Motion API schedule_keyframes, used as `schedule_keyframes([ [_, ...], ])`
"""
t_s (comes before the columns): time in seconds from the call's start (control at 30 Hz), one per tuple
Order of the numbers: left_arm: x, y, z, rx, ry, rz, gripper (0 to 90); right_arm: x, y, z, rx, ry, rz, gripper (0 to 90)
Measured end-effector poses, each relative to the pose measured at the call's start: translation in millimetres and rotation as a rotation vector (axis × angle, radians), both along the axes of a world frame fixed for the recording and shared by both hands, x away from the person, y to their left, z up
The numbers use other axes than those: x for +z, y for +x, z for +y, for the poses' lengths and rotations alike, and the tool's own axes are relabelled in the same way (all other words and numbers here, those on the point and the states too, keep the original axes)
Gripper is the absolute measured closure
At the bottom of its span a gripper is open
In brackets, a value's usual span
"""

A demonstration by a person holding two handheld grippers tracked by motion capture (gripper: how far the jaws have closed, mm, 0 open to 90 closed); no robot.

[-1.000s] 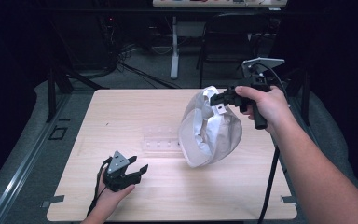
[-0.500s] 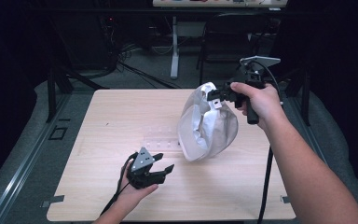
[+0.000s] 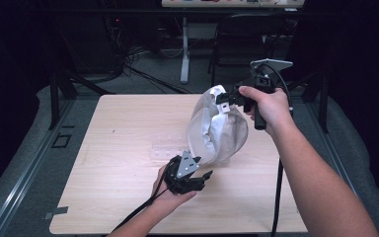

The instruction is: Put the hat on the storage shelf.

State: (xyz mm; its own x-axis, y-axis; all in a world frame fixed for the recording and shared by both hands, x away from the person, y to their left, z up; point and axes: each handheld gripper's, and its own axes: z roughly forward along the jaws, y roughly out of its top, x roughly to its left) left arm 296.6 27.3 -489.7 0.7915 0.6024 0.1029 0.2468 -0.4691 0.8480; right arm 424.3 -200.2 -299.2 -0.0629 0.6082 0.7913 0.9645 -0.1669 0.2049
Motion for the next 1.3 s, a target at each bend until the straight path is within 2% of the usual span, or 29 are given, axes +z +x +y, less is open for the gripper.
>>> schedule_keyframes([
  [0.03, 0.0, 0.0, 0.0, 0.000, 0.000, 0.000, 54.6, 0.0, 0.0, 0.0, 0.000, 0.000, 0.000, 81.8],
  [0.07, -0.8, 0.6, -2.3, 0.014, 0.022, -0.007, 54.6, -0.5, 0.0, -0.1, -0.001, 0.003, 0.000, 81.8],
  [0.1, -2.2, 2.1, -3.5, 0.023, 0.054, -0.010, 67.3, -1.3, -0.8, -0.3, 0.010, 0.003, 0.001, 81.8],
  [0.13, -2.9, 2.6, -2.9, 0.018, 0.052, -0.008, 72.9, -1.6, -1.5, 0.4, 0.015, 0.005, 0.002, 81.8],
  [0.23, -3.9, 3.0, 0.9, 0.017, 0.072, -0.026, 78.9, -1.6, -3.3, 2.7, 0.026, 0.004, 0.001, 81.8],
  [0.37, -2.0, 3.2, 7.6, 0.011, 0.080, -0.051, 81.9, -1.3, -4.3, 4.8, 0.031, 0.004, -0.001, 81.8],
  [0.5, 0.0, 2.3, 15.0, 0.002, 0.070, -0.074, 84.8, -0.9, -5.8, 8.3, 0.039, 0.009, -0.005, 81.8],
  [0.67, -1.3, 8.9, 31.4, 0.007, 0.017, -0.046, 85.1, -0.8, -4.7, 11.4, 0.049, 0.015, -0.008, 81.9],
  [0.7, -1.3, 8.9, 31.4, 0.007, 0.017, -0.046, 84.9, -1.3, -3.9, 11.4, 0.049, 0.017, -0.009, 81.9],
  [0.73, -2.1, 13.0, 36.9, 0.012, -0.023, -0.018, 84.8, -1.8, -3.1, 11.5, 0.050, 0.019, -0.003, 82.0],
  [0.77, -2.1, 14.2, 38.7, 0.013, -0.033, -0.015, 84.8, -2.3, -2.6, 12.4, 0.051, 0.025, 0.001, 82.0],
  [0.9, -3.2, 17.1, 41.7, 0.008, -0.039, -0.021, 84.9, -3.1, -0.9, 16.5, 0.063, 0.032, 0.005, 82.1],
  [1.03, -5.1, 21.7, 45.0, 0.001, -0.058, -0.018, 84.8, -3.4, 0.7, 19.5, 0.065, 0.041, 0.000, 82.1],
  [1.1, -6.6, 28.4, 47.7, -0.005, -0.080, -0.006, 84.8, -1.6, 1.4, 20.3, 0.076, 0.028, -0.003, 82.1],
  [1.3, -6.2, 40.7, 49.9, -0.005, -0.107, 0.015, 84.3, -0.4, 4.1, 18.7, 0.049, 0.036, -0.014, 82.2],
])
